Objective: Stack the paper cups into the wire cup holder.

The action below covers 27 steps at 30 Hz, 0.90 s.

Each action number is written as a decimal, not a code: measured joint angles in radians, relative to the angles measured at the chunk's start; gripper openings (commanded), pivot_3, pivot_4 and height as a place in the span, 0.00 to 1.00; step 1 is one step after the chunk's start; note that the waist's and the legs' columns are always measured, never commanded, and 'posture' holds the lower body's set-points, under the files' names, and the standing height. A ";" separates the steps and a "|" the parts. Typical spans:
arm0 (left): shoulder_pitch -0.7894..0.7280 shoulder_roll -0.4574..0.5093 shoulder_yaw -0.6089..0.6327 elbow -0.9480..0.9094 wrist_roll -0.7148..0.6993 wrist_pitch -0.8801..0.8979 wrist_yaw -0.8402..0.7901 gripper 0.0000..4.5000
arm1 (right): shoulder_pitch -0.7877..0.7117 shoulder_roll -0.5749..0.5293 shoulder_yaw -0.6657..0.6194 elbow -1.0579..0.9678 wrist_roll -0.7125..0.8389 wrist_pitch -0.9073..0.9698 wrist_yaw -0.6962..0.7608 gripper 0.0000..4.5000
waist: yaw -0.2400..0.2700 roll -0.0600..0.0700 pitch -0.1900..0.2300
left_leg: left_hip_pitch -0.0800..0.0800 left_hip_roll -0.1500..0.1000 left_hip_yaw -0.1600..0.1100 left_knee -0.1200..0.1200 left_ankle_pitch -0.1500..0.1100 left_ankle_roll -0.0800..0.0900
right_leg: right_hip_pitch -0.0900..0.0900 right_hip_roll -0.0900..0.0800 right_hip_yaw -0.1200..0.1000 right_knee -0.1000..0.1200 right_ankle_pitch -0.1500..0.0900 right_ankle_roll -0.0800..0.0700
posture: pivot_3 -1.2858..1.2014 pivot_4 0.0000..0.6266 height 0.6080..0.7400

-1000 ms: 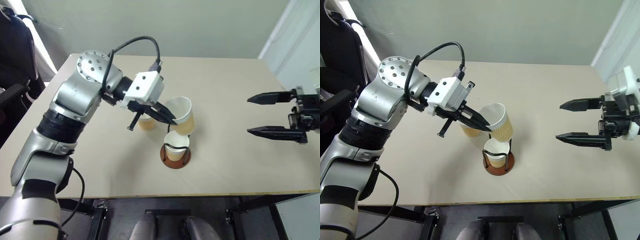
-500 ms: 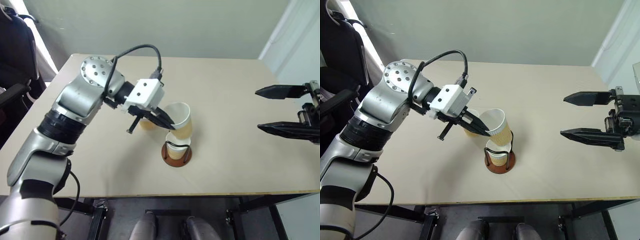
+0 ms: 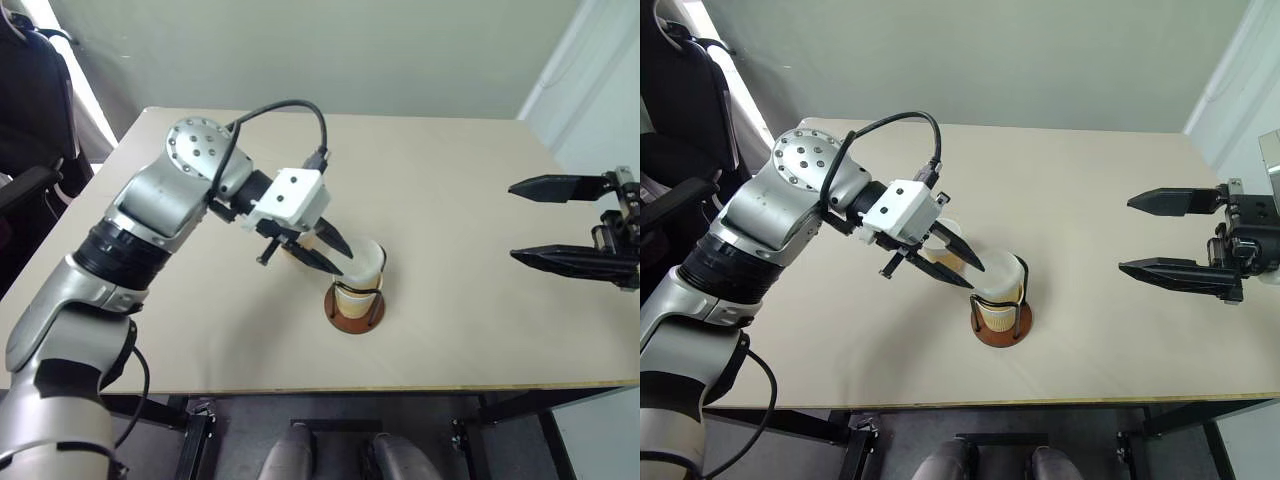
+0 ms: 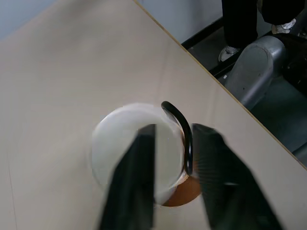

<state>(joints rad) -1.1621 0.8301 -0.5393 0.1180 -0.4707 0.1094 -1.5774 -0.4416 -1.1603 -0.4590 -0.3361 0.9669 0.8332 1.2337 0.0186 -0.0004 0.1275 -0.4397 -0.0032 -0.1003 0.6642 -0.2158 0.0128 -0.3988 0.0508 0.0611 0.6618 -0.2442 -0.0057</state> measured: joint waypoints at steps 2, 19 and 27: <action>0.000 -0.007 0.000 0.001 0.009 -0.006 0.000 0.67 | 0.001 0.000 0.000 -0.005 0.000 -0.002 -0.001 1.00 | 0.000 0.000 0.000 | 0.000 0.000 0.000 0.000 0.000 0.000 | 0.000 0.000 0.000 0.000 0.000 0.000 | 0.52 0.24 1.00; -0.026 -0.076 0.176 0.616 0.316 -0.194 0.059 1.00 | 0.042 -0.001 0.006 -0.018 -0.020 -0.015 -0.011 1.00 | 0.000 0.006 -0.001 | 0.000 0.000 0.000 0.000 -0.001 0.001 | -0.001 0.000 0.001 0.000 0.000 0.001 | 0.52 0.24 1.00; -0.012 -0.177 0.176 0.787 0.449 -0.338 0.103 1.00 | 0.060 -0.017 -0.010 -0.043 -0.017 0.000 -0.036 1.00 | 0.016 0.006 -0.001 | -0.014 -0.002 0.001 0.008 -0.003 0.005 | -0.011 -0.001 0.002 -0.001 0.002 0.005 | 0.52 0.24 1.00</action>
<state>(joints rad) -1.1746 0.6526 -0.3630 0.9045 -0.0218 -0.2289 -1.4748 -0.3815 -1.1768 -0.4692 -0.3792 0.9498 0.8332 1.1981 0.0345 0.0052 0.1266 -0.4537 -0.0048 -0.0993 0.6725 -0.2189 0.0178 -0.4097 0.0494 0.0626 0.6610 -0.2417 -0.0002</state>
